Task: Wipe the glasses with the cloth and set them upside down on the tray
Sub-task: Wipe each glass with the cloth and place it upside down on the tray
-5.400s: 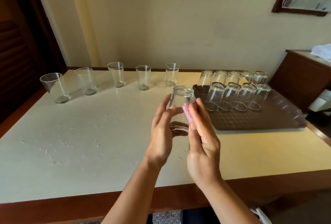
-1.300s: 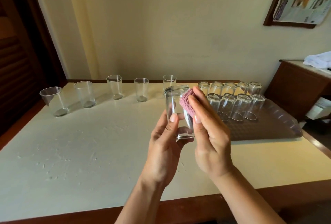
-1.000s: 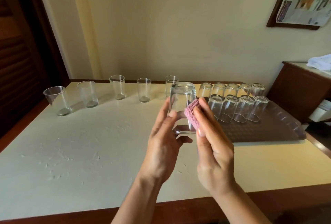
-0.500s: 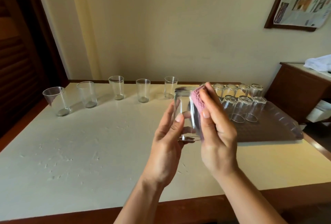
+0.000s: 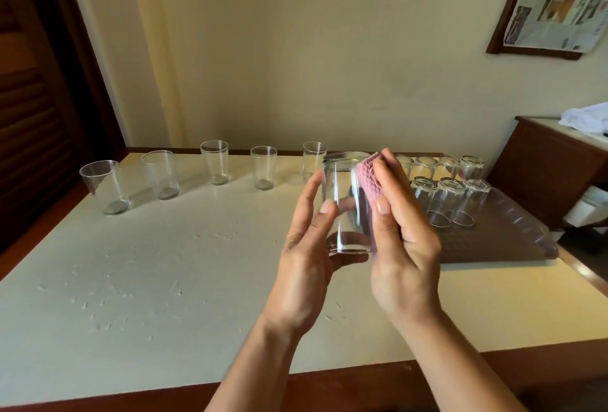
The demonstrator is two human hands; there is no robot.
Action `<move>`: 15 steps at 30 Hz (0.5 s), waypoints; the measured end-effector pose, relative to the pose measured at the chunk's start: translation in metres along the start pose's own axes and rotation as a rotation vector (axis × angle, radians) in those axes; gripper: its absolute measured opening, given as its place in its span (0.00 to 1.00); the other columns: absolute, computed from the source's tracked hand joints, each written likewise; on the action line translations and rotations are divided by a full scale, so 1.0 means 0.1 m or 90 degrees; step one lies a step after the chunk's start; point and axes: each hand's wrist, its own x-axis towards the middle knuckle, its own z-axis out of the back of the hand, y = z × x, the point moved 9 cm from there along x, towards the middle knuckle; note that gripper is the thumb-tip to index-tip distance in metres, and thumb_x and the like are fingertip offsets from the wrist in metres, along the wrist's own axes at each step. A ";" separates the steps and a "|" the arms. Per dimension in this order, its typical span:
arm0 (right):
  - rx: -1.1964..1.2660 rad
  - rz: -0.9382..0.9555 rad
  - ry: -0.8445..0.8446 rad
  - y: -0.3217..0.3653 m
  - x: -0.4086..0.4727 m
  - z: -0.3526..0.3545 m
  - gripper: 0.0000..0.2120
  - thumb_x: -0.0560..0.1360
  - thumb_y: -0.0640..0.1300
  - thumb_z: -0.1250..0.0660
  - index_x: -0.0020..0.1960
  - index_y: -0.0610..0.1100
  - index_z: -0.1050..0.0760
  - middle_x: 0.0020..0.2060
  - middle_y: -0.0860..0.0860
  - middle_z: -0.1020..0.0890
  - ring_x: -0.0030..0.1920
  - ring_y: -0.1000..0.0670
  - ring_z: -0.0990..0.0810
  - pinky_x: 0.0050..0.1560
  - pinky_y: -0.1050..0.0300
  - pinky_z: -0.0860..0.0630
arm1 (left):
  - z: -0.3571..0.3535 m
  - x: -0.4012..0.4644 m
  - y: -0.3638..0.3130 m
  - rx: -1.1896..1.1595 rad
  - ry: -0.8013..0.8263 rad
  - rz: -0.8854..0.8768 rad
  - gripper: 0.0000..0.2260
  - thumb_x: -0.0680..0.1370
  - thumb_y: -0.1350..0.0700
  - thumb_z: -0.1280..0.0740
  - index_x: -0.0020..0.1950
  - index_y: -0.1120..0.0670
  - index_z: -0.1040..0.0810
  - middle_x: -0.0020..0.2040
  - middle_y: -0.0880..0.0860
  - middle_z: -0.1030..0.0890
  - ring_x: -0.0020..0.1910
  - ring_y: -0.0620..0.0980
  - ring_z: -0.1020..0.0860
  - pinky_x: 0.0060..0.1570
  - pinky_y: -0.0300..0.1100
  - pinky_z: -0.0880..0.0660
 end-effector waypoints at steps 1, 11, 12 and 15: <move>0.024 -0.007 0.004 -0.01 -0.03 -0.02 0.20 0.83 0.31 0.43 0.74 0.40 0.33 0.77 0.41 0.32 0.79 0.43 0.35 0.77 0.46 0.35 | 0.02 0.02 -0.03 -0.002 -0.020 -0.014 0.27 0.80 0.50 0.34 0.79 0.42 0.34 0.69 0.59 0.20 0.55 0.64 0.18 0.58 0.61 0.20; -0.008 -0.019 -0.002 -0.09 -0.08 -0.01 0.19 0.82 0.31 0.42 0.73 0.37 0.32 0.75 0.41 0.30 0.78 0.46 0.33 0.77 0.49 0.34 | -0.02 -0.03 0.12 -0.008 0.027 0.032 0.26 0.83 0.49 0.39 0.82 0.46 0.35 0.69 0.56 0.19 0.61 0.57 0.17 0.60 0.59 0.21; -0.009 -0.014 -0.005 -0.09 -0.06 -0.01 0.19 0.83 0.32 0.42 0.73 0.37 0.32 0.75 0.41 0.30 0.78 0.47 0.33 0.77 0.52 0.34 | 0.00 -0.02 0.11 -0.019 0.002 0.020 0.27 0.81 0.50 0.36 0.81 0.46 0.34 0.67 0.57 0.18 0.55 0.55 0.16 0.55 0.55 0.19; 0.039 -0.025 0.031 -0.05 -0.21 -0.13 0.20 0.82 0.30 0.43 0.73 0.36 0.31 0.76 0.38 0.33 0.79 0.46 0.34 0.76 0.51 0.33 | 0.09 0.06 0.05 -0.006 -0.059 -0.024 0.27 0.80 0.51 0.34 0.79 0.47 0.32 0.67 0.57 0.18 0.55 0.55 0.16 0.54 0.51 0.19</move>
